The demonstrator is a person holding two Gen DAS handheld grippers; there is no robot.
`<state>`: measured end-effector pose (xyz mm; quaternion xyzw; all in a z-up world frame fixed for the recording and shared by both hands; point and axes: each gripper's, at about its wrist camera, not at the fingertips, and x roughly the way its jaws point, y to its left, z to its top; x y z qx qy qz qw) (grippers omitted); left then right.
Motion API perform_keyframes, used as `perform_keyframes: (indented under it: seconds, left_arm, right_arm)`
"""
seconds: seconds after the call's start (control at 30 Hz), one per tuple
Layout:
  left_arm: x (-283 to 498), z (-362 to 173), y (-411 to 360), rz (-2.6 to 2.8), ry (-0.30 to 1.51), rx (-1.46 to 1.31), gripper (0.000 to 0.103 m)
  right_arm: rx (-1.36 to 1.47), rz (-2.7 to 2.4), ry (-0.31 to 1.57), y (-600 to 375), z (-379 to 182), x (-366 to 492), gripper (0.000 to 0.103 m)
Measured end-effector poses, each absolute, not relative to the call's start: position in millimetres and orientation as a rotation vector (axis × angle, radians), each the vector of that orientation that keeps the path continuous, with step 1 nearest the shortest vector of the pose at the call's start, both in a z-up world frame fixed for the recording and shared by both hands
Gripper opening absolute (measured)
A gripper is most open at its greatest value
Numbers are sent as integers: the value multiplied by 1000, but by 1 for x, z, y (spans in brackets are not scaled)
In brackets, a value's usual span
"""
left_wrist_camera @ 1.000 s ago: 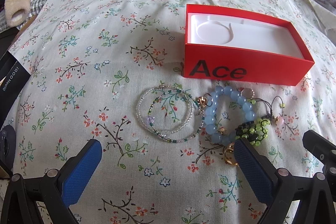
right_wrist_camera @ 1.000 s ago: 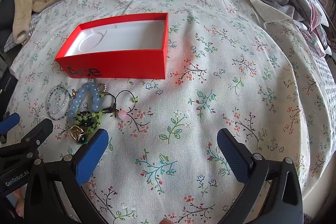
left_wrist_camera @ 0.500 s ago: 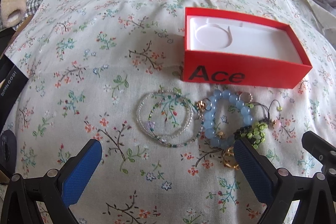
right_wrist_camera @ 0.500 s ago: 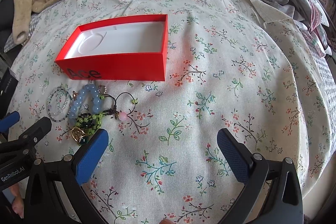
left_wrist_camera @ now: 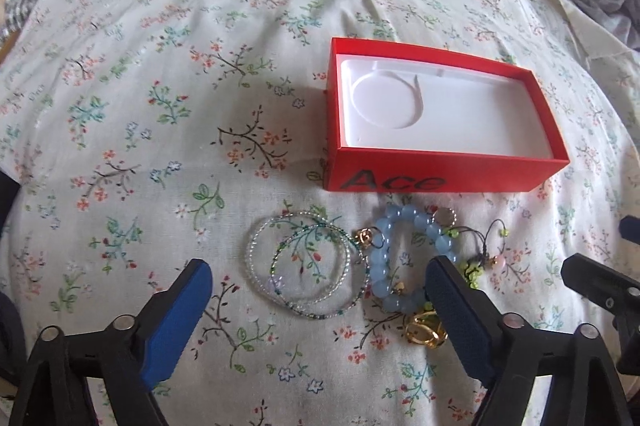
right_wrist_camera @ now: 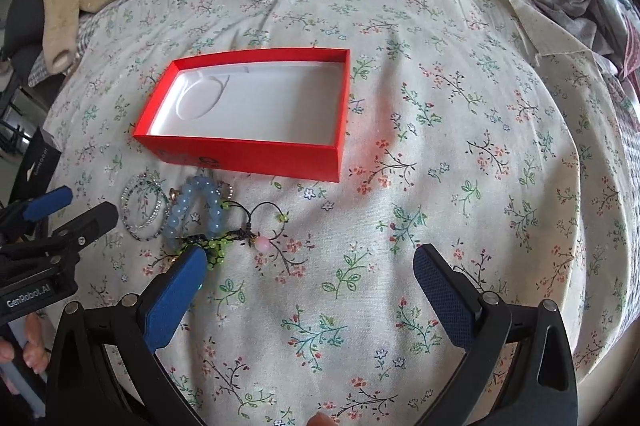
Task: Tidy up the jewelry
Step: 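Move the left tool toward the thin beaded bracelet while the right tool approaches the green cord bracelet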
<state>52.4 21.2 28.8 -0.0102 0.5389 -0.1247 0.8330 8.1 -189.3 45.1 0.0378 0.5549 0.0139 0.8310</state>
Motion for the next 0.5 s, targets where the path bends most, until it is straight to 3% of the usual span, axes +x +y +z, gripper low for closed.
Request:
perform_keyframes:
  seconds: [0.1,0.17,0.23,0.37,0.5]
  left_arm:
    - [60,18,32,-289,1161,-92,77]
    - [64,9,39,-305,1175,-132,71]
    - [69,0,43,-325,1208,-174,55]
    - [78,-11,48,-337,1246,-207,46]
    - [87,-17,49,-333,1257,-210,37]
  right_arm:
    - [99,82,1204,-188,42,16,102]
    - [125,124,1211,-188,36,21,96]
    - [166,171,1215,-189,27,24,88]
    - [264,238,1300,-189,5,34,70]
    - [278,251,1317,-185,-1,46,62]
